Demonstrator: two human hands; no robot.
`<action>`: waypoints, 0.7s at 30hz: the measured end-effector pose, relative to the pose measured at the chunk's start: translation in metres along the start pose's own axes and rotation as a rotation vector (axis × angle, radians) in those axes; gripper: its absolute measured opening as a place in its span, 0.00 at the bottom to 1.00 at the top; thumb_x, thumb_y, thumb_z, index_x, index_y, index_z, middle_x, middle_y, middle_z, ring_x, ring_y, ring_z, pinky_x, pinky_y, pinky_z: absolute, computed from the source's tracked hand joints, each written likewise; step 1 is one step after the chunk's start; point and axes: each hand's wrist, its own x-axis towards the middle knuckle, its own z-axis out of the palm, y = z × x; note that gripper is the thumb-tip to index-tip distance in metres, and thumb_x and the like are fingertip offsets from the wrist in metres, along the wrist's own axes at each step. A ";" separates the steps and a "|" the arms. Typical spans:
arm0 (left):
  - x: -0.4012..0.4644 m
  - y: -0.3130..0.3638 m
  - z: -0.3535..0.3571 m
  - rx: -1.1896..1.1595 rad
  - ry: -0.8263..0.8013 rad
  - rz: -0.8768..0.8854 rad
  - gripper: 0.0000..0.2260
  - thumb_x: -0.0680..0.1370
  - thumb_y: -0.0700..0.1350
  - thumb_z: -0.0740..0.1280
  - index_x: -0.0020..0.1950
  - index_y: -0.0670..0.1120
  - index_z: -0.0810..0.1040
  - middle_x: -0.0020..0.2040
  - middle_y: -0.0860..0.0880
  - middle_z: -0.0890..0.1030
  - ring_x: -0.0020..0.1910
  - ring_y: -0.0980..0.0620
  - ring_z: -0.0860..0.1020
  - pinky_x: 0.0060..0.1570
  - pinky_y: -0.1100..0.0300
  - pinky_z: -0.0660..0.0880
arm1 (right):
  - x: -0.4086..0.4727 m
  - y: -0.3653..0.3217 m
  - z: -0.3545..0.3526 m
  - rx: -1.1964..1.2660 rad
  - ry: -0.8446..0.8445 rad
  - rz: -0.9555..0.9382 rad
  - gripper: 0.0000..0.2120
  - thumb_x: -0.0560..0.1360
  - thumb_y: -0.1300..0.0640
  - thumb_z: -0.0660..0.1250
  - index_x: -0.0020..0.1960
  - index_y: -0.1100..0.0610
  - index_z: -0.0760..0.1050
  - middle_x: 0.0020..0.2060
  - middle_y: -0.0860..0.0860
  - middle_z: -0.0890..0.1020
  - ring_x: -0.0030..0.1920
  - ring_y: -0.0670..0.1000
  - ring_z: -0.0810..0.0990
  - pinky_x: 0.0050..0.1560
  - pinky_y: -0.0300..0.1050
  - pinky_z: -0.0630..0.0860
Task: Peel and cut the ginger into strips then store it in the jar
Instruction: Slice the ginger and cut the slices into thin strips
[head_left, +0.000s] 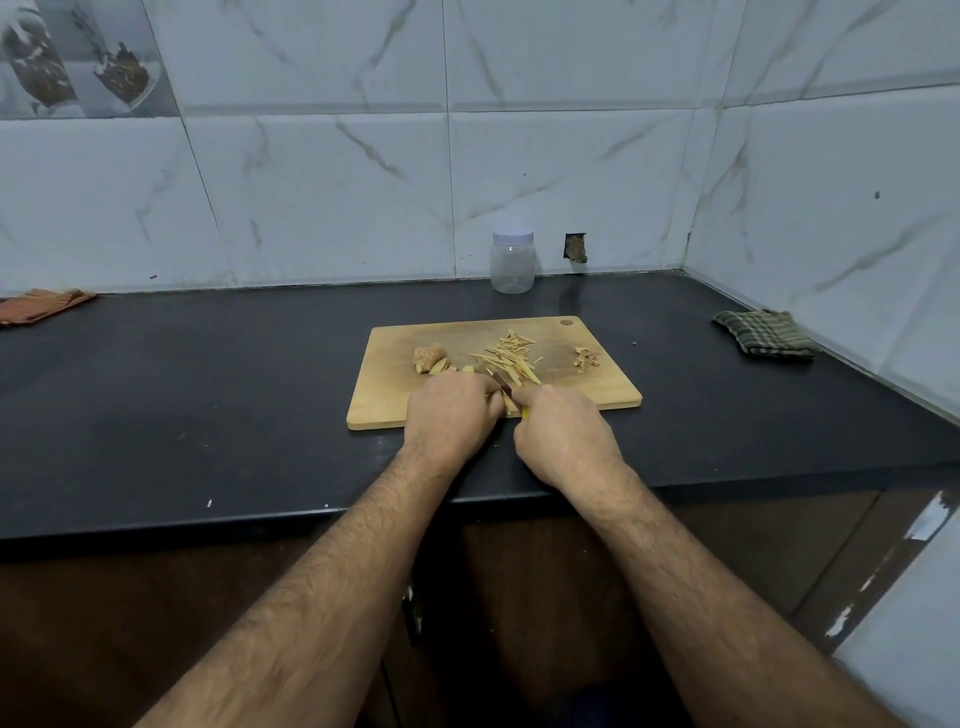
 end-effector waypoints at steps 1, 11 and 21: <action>0.000 0.000 0.000 0.002 0.002 0.007 0.14 0.81 0.53 0.58 0.54 0.54 0.83 0.46 0.51 0.83 0.47 0.49 0.80 0.41 0.56 0.74 | 0.000 0.000 0.000 -0.006 -0.002 -0.002 0.18 0.79 0.60 0.62 0.66 0.49 0.76 0.56 0.52 0.80 0.54 0.53 0.78 0.46 0.45 0.73; 0.001 -0.001 0.001 0.032 0.012 0.048 0.14 0.80 0.52 0.57 0.44 0.50 0.80 0.40 0.51 0.81 0.42 0.48 0.79 0.36 0.58 0.69 | -0.001 -0.004 -0.001 -0.064 -0.026 -0.024 0.17 0.79 0.62 0.60 0.65 0.51 0.76 0.54 0.53 0.79 0.46 0.52 0.71 0.44 0.46 0.70; 0.001 0.001 -0.003 0.064 -0.020 0.076 0.13 0.78 0.50 0.57 0.42 0.49 0.79 0.39 0.51 0.80 0.39 0.50 0.74 0.35 0.58 0.68 | -0.004 -0.003 -0.004 -0.079 -0.045 -0.009 0.17 0.78 0.63 0.60 0.65 0.51 0.76 0.57 0.53 0.79 0.51 0.53 0.75 0.44 0.46 0.70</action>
